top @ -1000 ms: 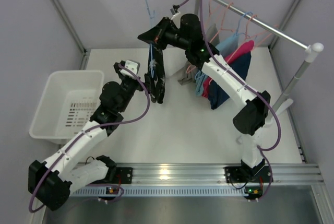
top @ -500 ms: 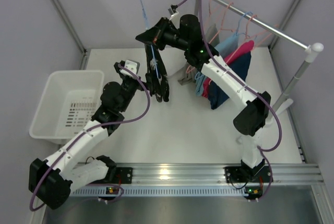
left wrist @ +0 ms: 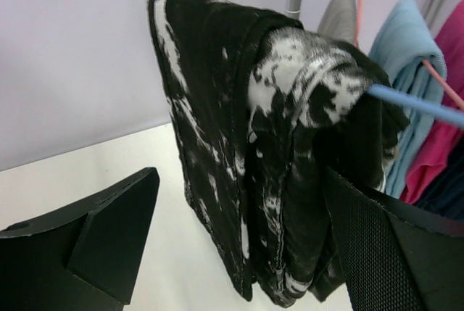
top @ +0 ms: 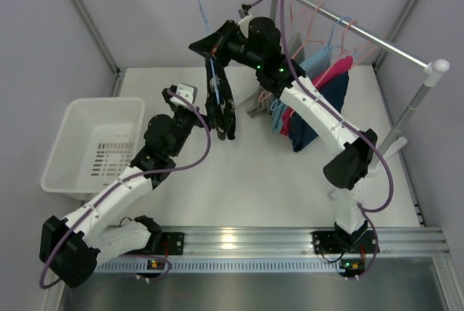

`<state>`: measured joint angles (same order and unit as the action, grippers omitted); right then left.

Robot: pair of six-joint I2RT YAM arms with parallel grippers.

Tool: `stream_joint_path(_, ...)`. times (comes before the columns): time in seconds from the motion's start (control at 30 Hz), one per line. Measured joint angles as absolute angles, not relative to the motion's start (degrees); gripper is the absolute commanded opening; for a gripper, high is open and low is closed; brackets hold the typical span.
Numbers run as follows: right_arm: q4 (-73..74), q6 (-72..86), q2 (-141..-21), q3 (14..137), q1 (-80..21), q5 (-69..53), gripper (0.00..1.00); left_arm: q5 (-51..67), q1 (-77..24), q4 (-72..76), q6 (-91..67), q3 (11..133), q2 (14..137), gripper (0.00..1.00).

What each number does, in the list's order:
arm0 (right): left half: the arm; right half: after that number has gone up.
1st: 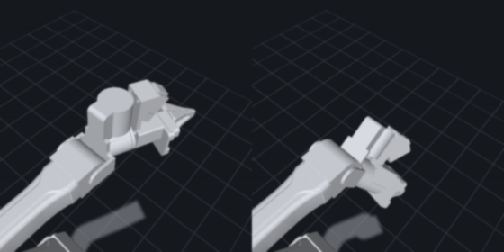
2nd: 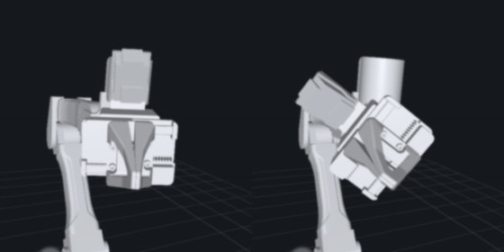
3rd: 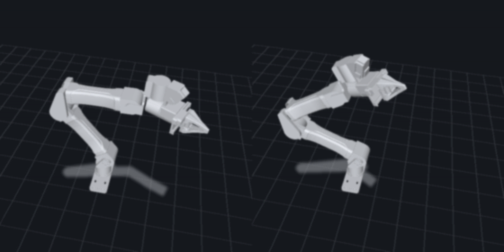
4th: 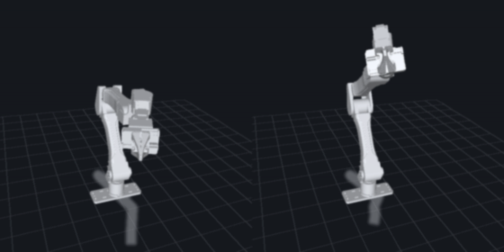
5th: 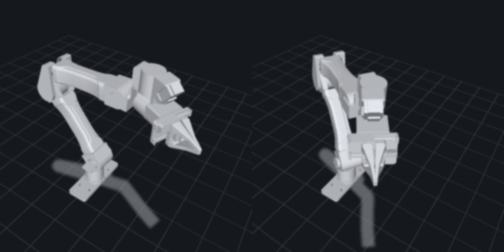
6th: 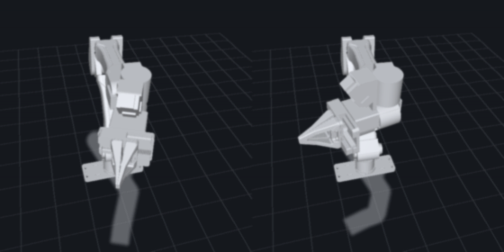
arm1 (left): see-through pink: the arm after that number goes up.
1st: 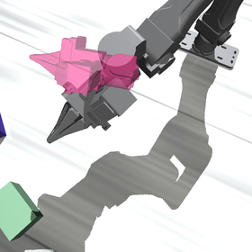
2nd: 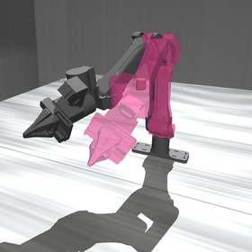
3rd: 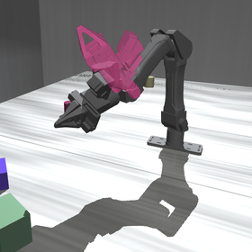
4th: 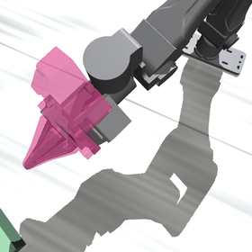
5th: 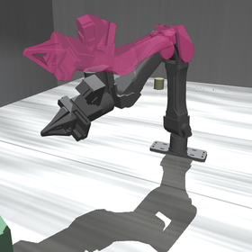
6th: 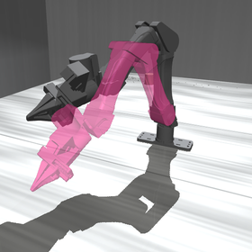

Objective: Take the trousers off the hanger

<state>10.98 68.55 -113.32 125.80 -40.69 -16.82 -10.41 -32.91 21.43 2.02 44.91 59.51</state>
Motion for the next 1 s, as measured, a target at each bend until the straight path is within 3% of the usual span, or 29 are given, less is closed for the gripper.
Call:
stream_joint_path(0.6, 12.69, 70.57, -113.3, 129.36, -42.63, -14.55, 0.0, -13.28, -35.2, 24.71, 2.42, 46.11, 61.73, 0.99)
stream_joint_path(1.0, 15.97, 70.54, -113.3, 131.33, -42.76, -10.63, 0.0, -19.49, -36.86, 17.87, -1.89, 52.88, 63.72, 0.99)
